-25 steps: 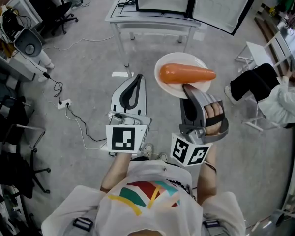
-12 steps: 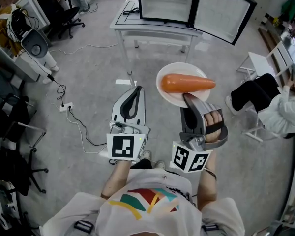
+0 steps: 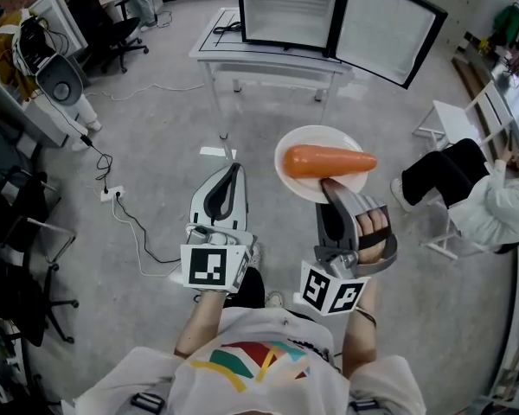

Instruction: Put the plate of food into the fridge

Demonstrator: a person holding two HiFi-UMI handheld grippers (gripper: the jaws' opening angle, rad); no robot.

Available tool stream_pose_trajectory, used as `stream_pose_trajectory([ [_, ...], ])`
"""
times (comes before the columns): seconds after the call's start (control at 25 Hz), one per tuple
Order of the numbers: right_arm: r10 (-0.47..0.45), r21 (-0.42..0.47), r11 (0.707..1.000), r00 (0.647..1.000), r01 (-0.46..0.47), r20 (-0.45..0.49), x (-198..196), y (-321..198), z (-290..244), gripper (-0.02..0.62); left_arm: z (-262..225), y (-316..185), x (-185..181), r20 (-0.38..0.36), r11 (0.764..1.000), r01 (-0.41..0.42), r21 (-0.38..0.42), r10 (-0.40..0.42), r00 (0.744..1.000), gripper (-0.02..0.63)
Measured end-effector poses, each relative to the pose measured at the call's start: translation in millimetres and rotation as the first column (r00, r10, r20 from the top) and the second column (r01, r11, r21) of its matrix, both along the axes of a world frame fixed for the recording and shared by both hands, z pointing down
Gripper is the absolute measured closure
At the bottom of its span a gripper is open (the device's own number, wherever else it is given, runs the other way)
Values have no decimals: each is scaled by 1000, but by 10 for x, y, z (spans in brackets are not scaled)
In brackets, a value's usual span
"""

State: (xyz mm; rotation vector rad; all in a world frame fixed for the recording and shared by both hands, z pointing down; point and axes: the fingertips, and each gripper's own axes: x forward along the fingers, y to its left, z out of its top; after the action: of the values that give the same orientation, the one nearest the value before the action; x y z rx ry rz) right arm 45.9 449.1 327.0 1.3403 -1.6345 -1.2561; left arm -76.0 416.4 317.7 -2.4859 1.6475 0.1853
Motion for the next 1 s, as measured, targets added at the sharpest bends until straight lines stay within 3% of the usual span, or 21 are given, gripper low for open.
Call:
stream_pose_trajectory([
  [0.48, 36, 25, 999, 999, -36, -19, -86, -1114, -80, 565, -293, -1164, -57, 12, 996, -41, 85, 40, 999, 600],
  [1.0, 84, 3, 996, 996, -84, -40, -367, -2105, -80, 565, -347, -2176, -382, -9, 993, -84, 82, 85, 996, 600],
])
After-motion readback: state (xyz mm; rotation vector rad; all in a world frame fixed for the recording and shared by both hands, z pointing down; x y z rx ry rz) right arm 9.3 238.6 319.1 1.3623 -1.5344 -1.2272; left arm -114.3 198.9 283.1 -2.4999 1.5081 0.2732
